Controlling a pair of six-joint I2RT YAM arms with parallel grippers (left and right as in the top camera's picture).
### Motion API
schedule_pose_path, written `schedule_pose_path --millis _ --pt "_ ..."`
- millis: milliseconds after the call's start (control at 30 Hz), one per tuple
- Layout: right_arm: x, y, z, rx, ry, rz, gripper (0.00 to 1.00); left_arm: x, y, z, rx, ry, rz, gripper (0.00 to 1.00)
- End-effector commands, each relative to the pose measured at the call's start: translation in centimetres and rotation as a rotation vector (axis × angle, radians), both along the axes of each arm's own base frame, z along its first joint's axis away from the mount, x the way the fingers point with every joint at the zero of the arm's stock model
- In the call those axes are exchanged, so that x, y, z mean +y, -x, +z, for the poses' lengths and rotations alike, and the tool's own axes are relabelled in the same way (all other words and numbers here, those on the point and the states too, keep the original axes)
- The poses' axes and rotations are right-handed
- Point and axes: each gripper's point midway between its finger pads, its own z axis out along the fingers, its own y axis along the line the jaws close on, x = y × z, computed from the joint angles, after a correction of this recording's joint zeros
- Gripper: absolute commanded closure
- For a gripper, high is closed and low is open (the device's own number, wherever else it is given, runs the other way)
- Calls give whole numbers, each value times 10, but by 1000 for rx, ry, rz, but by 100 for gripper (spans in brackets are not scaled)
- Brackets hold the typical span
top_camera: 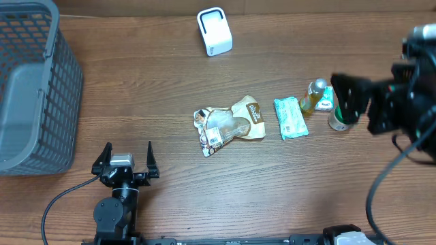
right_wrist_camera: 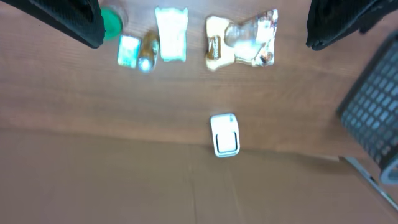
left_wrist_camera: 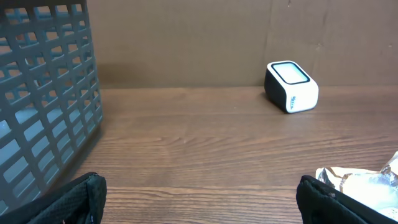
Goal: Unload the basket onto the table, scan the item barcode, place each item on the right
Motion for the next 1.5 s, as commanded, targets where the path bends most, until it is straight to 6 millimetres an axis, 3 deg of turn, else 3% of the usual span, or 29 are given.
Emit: schedule_pose_path --millis 0,200,1067,1233,1467 --pt "-4 22 -1 5 0 -8 0 -4 0 0 -2 -14 -24 0" --pt "-7 46 -17 84 10 -8 0 -4 0 0 -2 -14 -23 0" --pt "-12 98 1 -46 -12 2 0 -4 0 0 -3 -14 -23 0" --pt "-13 104 -22 5 -6 2 0 -4 0 0 -2 -14 -24 1" --pt "-12 98 -78 26 0 4 0 -4 0 0 -2 -14 -23 0"
